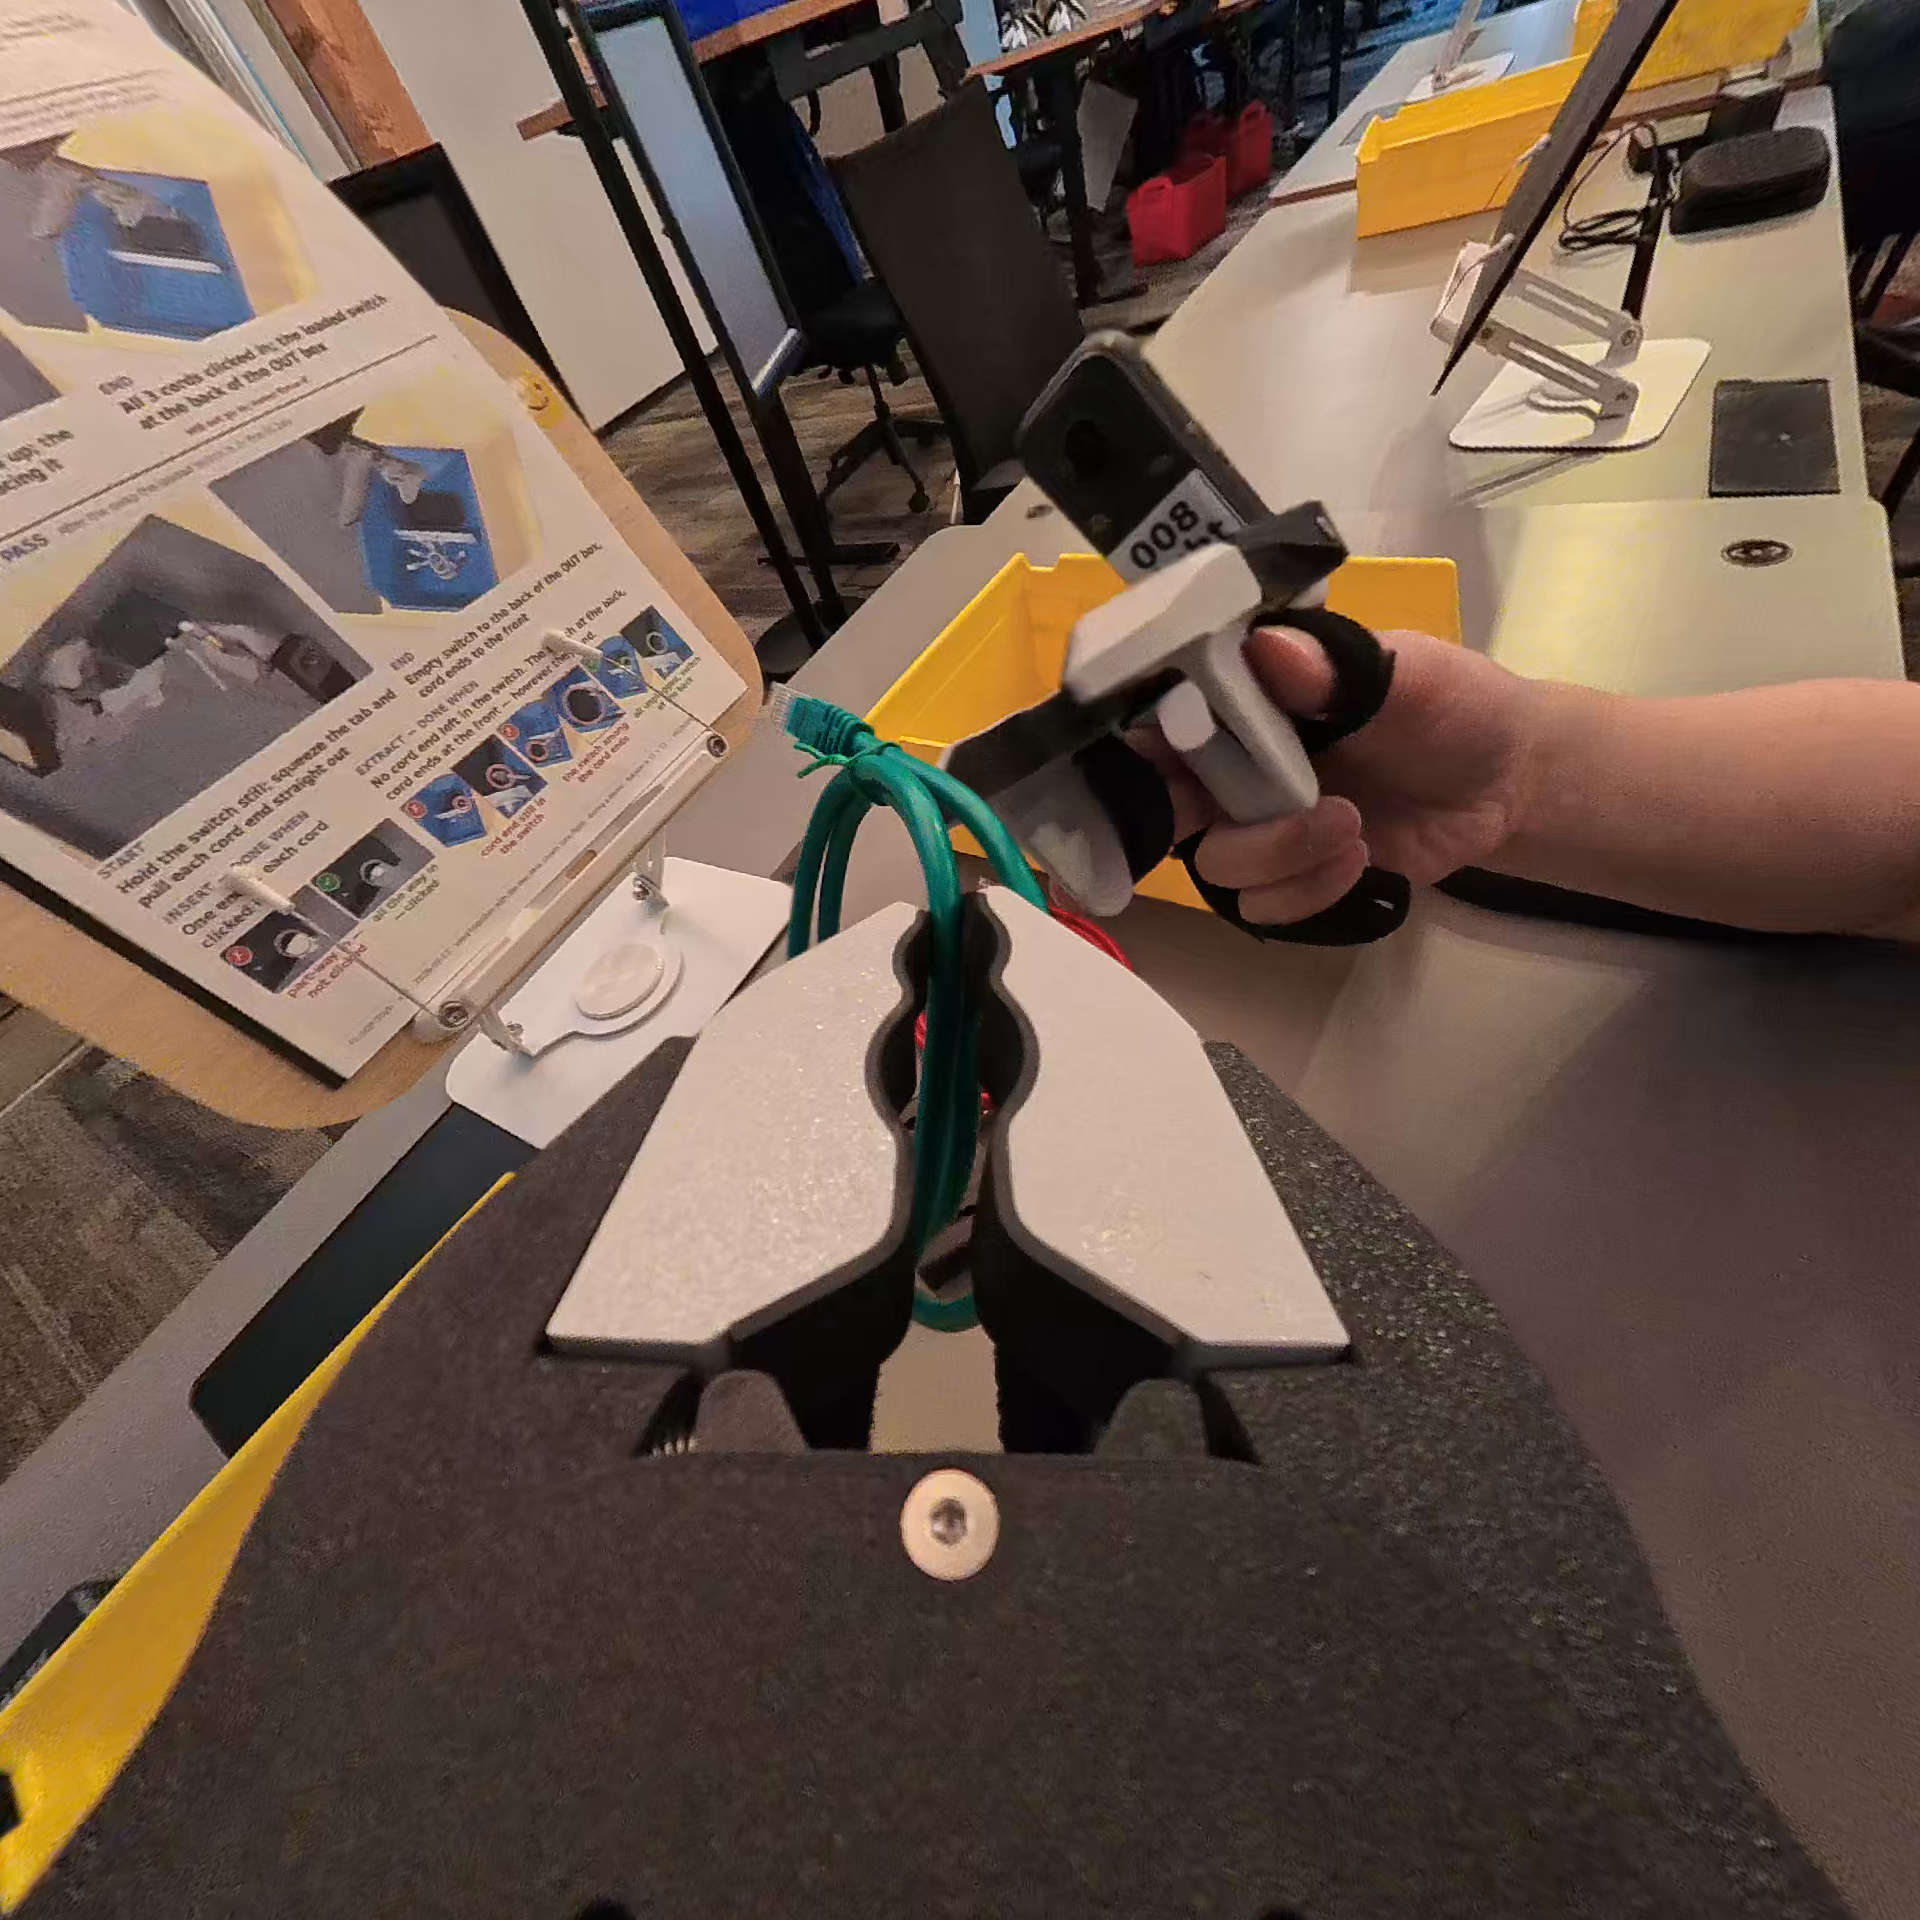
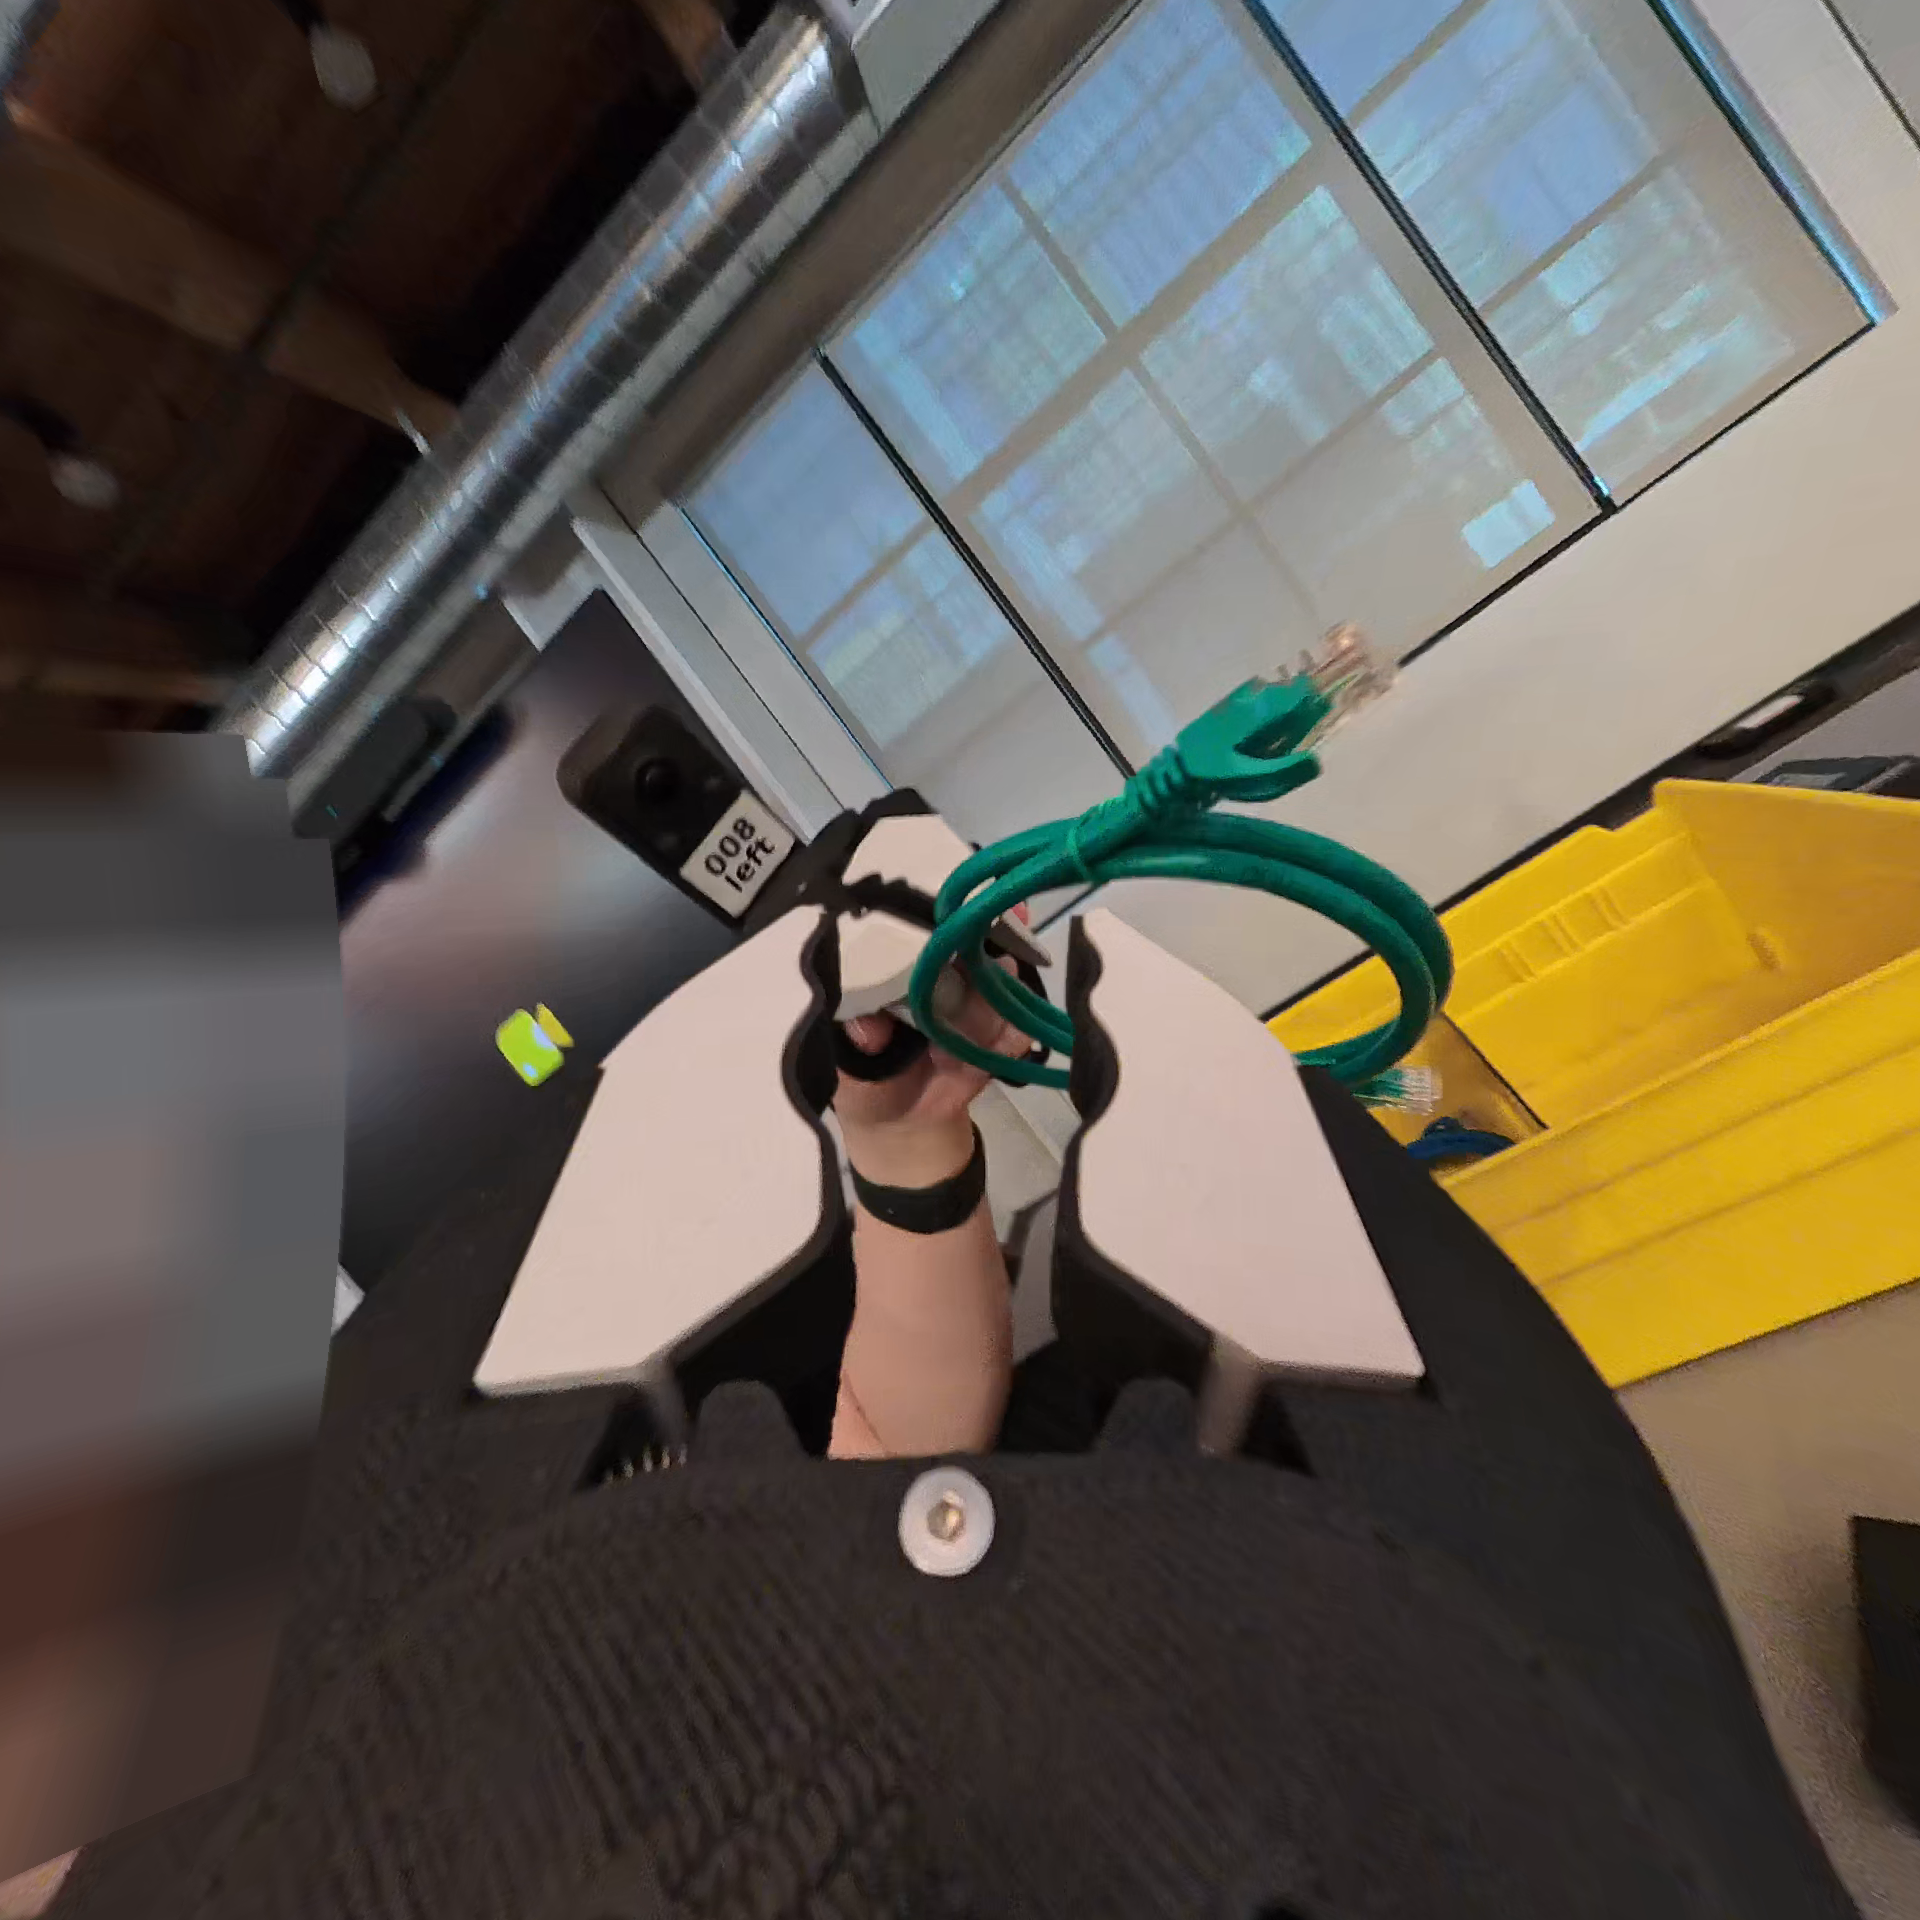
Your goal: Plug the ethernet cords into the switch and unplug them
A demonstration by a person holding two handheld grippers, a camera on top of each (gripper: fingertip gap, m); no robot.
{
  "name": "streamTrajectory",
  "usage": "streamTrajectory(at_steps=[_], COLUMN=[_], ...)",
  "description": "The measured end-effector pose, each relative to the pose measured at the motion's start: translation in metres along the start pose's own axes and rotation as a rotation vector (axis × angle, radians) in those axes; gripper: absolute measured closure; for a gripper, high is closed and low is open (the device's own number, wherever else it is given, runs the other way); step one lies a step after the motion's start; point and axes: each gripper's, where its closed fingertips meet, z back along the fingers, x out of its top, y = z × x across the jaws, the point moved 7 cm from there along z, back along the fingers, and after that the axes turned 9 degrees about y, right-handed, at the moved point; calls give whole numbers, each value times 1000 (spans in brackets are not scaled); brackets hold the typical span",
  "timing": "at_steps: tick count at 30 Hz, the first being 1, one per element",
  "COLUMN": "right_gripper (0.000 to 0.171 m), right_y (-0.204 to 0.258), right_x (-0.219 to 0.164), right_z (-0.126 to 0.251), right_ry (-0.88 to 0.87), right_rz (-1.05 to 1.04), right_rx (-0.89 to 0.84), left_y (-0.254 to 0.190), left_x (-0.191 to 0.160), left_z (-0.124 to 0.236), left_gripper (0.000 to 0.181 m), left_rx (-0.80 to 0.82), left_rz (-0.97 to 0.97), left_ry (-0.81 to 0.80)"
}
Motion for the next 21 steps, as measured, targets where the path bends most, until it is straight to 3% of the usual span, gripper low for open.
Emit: streamTrajectory(at_steps=[7,21], right_gripper=[133,140], right_y=[-11,-10], right_x=[0,-2], right_z=[4,3], right_ry=[-52,-54], right_rz=[-178,-180], right_rx=[76,54], left_y=[-15,-25], left_x=[2,3], left_z=[-16,-23], left_gripper=[175,176], left_rx=[50,55], left_rz=[-114,-178], left_ry=[46,63])
